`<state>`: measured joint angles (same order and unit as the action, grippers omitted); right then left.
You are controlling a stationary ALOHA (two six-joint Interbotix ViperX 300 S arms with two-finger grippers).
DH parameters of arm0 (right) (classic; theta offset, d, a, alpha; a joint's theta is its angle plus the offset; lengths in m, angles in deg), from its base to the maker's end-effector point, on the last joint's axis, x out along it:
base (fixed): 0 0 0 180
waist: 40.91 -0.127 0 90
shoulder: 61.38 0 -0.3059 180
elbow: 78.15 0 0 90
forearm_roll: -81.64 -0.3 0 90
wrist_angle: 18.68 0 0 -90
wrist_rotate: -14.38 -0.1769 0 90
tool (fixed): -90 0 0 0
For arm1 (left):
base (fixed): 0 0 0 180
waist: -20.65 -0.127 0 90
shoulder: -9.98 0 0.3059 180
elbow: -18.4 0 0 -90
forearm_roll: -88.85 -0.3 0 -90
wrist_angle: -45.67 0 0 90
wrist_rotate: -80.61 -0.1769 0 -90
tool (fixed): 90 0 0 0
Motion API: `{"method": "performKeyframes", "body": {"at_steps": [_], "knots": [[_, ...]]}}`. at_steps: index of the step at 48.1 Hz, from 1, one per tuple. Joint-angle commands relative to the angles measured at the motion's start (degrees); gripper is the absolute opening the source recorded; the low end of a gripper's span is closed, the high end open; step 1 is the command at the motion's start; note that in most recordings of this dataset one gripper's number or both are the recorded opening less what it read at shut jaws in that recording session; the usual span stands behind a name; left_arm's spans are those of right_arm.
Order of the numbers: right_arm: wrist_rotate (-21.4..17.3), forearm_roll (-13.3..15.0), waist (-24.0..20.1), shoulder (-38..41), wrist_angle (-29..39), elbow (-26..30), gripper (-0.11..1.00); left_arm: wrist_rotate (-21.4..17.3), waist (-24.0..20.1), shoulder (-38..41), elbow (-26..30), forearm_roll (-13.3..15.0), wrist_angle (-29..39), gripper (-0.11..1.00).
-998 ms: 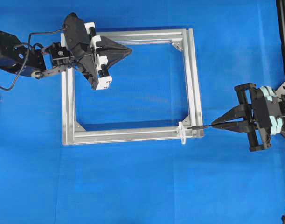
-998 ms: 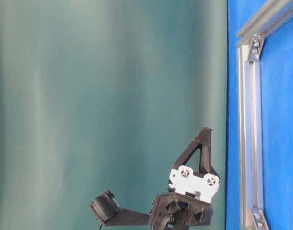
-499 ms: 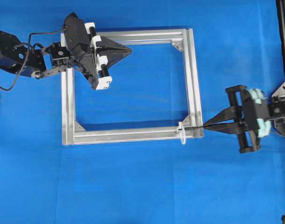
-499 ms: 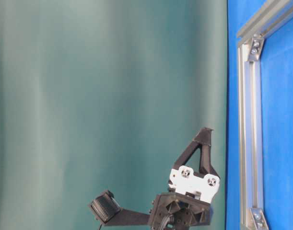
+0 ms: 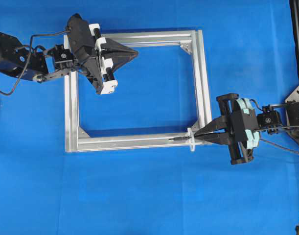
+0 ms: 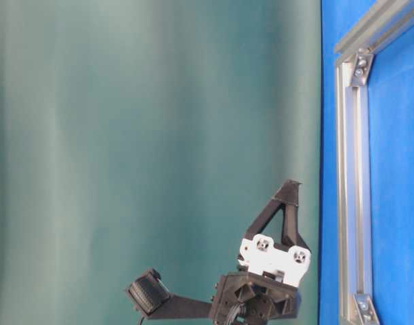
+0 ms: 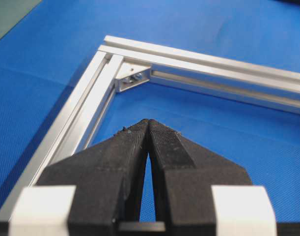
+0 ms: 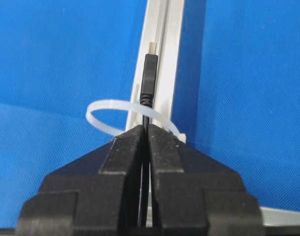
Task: Insert the wire through the string loop located on the right side.
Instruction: 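Move the left gripper down and right toward the plug past the loop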
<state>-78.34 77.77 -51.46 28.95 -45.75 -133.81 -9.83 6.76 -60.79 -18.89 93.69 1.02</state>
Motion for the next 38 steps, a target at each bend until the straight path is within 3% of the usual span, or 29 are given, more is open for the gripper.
{"method": "performKeyframes", "body": {"at_steps": [1, 26, 38], "knots": [[-0.09, 0.09, 0.0, -0.35, -0.53, 0.79, -0.03, -0.09, 0.18, -1.85, 0.35, -0.18, -0.62, 0.0], [-0.09, 0.09, 0.09, -0.35, -0.44, 0.79, -0.03, 0.0, 0.53, -1.85, 0.35, -0.44, -0.44, 0.0], [-0.09, 0.09, 0.0, -0.35, -0.44, 0.88, -0.03, 0.79, 4.22, -2.2, -0.53, -0.53, -0.26, 0.0]]}}
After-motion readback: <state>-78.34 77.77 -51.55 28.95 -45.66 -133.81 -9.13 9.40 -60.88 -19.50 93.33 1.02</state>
